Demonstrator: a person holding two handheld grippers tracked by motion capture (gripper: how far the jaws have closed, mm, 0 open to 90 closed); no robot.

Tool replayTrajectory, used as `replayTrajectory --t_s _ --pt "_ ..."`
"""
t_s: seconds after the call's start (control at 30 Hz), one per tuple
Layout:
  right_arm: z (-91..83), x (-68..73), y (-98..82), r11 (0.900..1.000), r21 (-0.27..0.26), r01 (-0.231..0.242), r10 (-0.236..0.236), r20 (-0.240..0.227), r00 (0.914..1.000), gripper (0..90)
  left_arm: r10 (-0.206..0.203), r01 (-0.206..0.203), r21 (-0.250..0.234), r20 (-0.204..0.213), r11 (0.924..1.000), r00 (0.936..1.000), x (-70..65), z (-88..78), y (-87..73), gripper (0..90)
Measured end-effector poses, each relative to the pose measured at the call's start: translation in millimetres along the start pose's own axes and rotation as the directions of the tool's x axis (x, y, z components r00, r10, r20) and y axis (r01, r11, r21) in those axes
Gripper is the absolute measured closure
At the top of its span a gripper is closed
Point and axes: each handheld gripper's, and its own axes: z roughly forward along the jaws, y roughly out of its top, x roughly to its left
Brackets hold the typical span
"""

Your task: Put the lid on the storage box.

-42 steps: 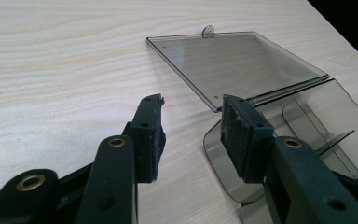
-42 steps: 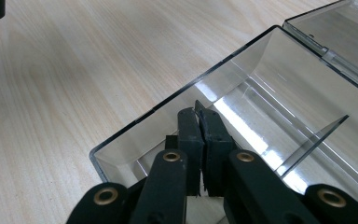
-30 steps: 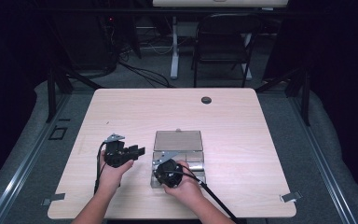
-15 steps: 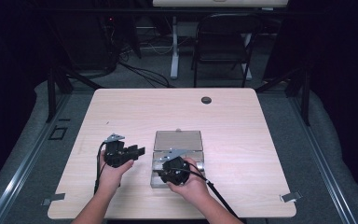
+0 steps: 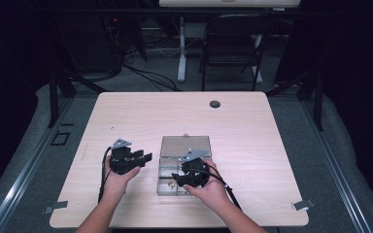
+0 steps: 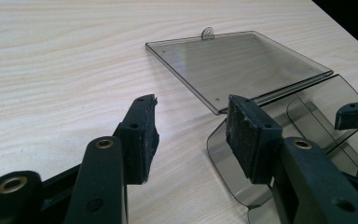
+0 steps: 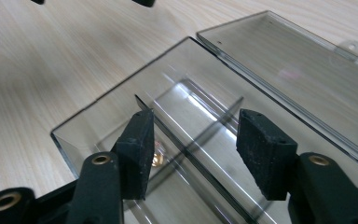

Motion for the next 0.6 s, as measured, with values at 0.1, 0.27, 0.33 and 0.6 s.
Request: replayTrajectory --t_s 0.1,0.27,0.33,0.6 --pt "-3.3 -4.3 -2.1 1.000 0.008 -0.004 0.004 0.007 1.0000 44.8 0.018 -0.018 -0.004 0.006 0.9998 0.9998 -2.0 1.0 0.4 52.0" --pt "-10.4 -12.8 -4.0 0.999 0.020 -0.031 0.031 -0.001 0.9995 46.3 0.035 -0.035 -0.001 0.025 0.9994 0.9991 -4.5 2.8 1.1 50.1" --pt "-13.7 -16.7 -4.4 0.999 0.019 -0.043 0.044 -0.015 0.9989 47.8 0.041 -0.041 -0.002 0.031 0.9992 0.9987 -5.1 4.2 1.0 49.8" --pt "-26.3 -33.3 -6.3 0.999 0.005 -0.052 0.052 -0.021 0.9984 49.4 0.058 -0.058 0.006 0.048 0.9983 0.9971 -8.4 7.8 4.0 47.4"
